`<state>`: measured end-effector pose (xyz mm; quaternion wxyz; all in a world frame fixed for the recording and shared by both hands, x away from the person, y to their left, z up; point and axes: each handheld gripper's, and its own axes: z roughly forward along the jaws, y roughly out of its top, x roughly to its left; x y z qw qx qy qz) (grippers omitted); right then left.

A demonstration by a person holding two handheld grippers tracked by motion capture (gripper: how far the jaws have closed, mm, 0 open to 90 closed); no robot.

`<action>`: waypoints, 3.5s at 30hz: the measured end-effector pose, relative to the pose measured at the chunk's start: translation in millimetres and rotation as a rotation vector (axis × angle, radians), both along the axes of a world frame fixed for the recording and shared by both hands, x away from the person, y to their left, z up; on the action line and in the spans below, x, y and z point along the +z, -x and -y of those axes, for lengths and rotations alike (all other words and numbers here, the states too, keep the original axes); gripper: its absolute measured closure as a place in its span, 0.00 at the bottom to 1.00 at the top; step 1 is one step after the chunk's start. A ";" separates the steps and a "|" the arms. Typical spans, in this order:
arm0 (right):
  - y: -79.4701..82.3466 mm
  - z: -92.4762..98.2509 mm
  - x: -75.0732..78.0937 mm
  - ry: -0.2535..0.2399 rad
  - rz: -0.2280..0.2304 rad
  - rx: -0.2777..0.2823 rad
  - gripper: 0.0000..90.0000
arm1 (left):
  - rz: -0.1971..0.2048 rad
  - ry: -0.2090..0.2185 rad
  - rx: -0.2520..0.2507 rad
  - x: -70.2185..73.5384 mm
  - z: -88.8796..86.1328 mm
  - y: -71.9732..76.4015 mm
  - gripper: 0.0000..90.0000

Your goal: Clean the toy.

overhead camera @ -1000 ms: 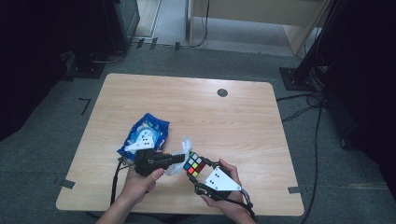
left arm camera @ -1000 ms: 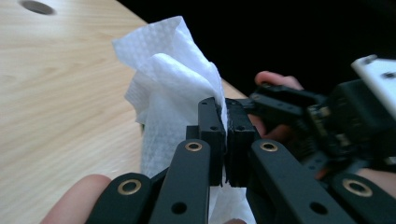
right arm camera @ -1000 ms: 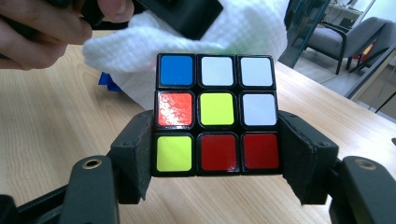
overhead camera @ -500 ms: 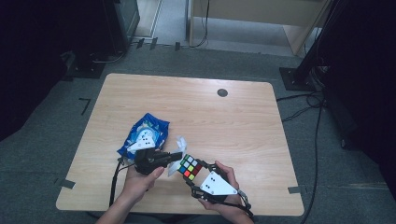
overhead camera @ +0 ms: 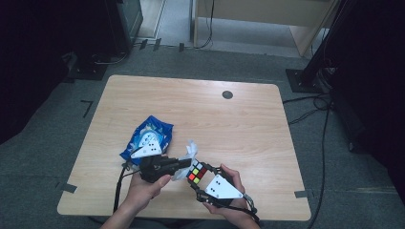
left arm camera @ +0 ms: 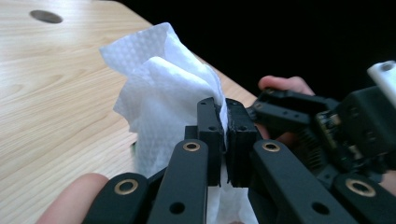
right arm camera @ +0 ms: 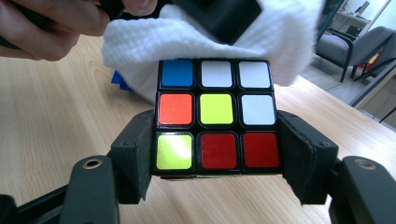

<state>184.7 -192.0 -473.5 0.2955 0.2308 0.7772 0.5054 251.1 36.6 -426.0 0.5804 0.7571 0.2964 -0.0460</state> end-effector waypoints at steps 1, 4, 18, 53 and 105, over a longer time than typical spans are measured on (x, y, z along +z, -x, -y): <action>0.3 -0.7 0.1 0.001 0.002 0.001 0.39 | 0.004 -0.009 0.010 -0.4 0.0 -0.1 0.97; 0.4 -1.2 0.1 0.005 0.000 -0.003 0.39 | -0.002 -0.027 0.050 -4.2 -3.7 -4.1 0.97; -0.2 11.4 7.4 -0.033 0.019 -0.029 0.39 | -0.094 -0.216 0.111 -44.1 -6.0 -26.2 0.95; 8.4 2.1 10.2 -0.027 0.085 -0.001 0.39 | -0.396 0.019 -0.092 -25.5 1.8 -26.0 0.33; -4.7 -12.8 -3.8 0.147 0.018 -0.094 0.39 | 0.032 -0.338 0.119 5.3 32.1 14.8 0.23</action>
